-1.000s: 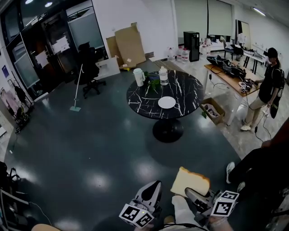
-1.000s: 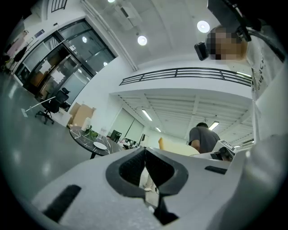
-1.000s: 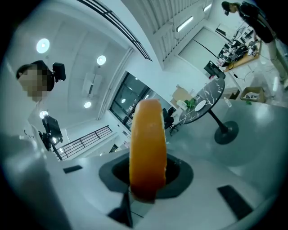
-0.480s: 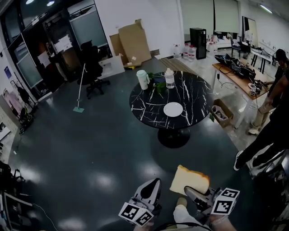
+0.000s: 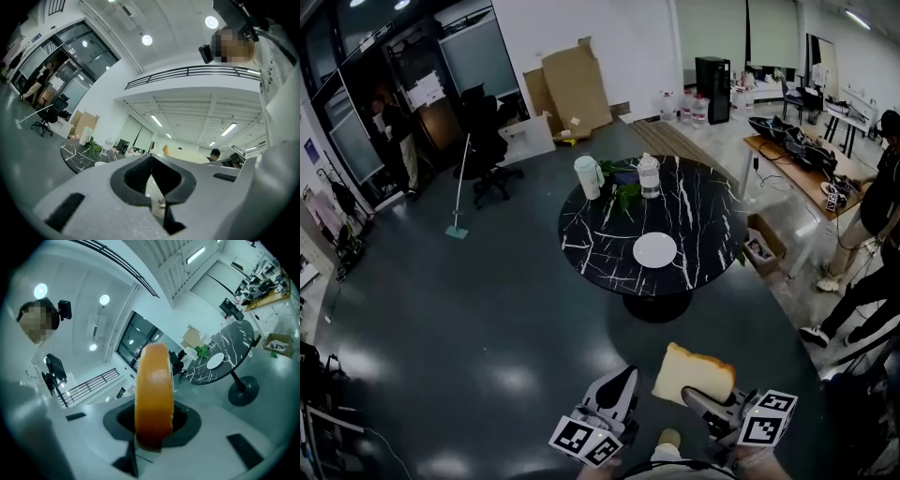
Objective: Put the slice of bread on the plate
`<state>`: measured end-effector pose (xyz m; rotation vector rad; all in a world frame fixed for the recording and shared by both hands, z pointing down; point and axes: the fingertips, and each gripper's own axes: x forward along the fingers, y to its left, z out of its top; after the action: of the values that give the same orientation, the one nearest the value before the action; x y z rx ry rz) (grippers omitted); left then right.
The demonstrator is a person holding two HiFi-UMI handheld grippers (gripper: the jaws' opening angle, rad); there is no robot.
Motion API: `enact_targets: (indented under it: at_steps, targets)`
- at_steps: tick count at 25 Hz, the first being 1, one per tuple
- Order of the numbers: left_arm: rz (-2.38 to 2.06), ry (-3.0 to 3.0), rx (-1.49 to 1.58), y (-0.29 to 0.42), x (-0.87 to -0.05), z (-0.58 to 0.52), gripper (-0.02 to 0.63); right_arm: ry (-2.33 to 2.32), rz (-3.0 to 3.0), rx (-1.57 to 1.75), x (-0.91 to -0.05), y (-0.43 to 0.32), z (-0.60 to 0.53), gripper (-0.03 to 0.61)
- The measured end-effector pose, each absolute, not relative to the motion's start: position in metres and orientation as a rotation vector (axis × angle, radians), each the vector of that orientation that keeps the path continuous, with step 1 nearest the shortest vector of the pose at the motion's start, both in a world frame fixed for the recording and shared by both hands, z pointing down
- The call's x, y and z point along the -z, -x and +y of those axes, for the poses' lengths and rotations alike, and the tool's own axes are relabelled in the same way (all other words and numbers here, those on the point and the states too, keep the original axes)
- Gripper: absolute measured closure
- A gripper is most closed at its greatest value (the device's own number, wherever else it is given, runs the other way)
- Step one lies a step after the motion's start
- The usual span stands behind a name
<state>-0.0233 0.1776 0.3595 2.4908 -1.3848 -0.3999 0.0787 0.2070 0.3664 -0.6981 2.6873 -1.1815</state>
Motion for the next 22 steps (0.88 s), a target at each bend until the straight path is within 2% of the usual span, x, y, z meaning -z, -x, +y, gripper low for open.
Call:
enact_targets:
  at_steps: [13, 22]
  targets:
    - [-1.43, -2.443, 0.361, 0.024, -0.375, 0.123, 0.606, 0.653, 2.669, 1.225, -0.376, -0.081, 0.145, 0.491]
    - [-1.358, -2.47, 0.365, 0.024, -0.383, 0.034, 0.606, 0.698, 2.679, 1.242, -0.388, -0.072, 0.07, 0.491]
